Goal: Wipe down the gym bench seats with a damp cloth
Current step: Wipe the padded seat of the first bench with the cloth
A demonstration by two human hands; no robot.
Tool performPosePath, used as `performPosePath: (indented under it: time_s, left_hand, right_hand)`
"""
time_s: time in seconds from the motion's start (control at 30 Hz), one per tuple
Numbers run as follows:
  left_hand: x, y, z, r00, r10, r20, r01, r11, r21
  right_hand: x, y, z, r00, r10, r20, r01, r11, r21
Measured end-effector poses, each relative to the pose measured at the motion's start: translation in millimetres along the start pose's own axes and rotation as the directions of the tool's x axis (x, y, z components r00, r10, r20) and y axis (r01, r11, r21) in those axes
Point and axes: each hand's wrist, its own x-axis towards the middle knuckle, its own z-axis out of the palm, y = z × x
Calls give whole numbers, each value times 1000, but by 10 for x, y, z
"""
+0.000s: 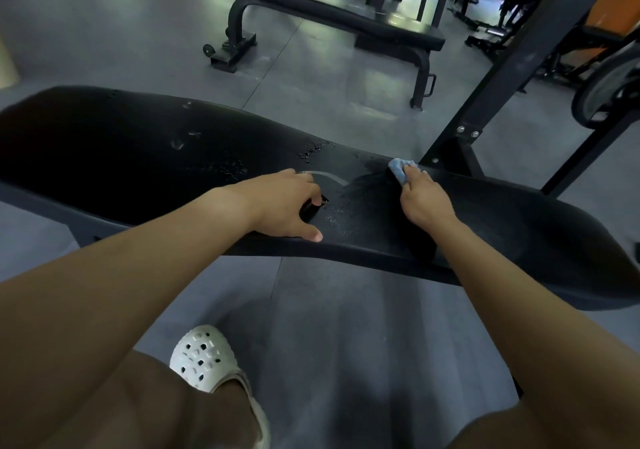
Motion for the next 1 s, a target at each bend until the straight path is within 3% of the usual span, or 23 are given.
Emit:
performPosePath:
  time_s: [0.17,0.3,0.57,0.67,0.77,0.83,1.0]
  left_hand:
    - [-10,-95,50,1000,26,-14,-27,999,-18]
    - [-17,-120,65,998,43,-37,-44,999,-25]
    - [-23,-60,41,998,59,-35,-56,996,63]
    - [-73,-46,73,997,75,-31,-72,993,97]
    - [-122,-49,104,995,87,-53,-79,989,125]
    - [-156,-60,124,993,95,-71,-83,985,151]
    - [-275,-130,133,986,111,-124,-86,978,190]
  right_hand:
    - [198,-106,16,999,-13,38,12,1000,13]
    - [177,-285,91,974,-193,119,192,981,21]
    - [-153,-602,177,849,-488,205,485,872,65]
    - [-72,-479,119,878,-444,178,442,895,54]
    - [50,-377,99,963,-250,105,250,968,16]
    - [76,-399,137,979,-191,67,191,981,-7]
    - [-149,-634,254,921,-368,131,374,927,-20]
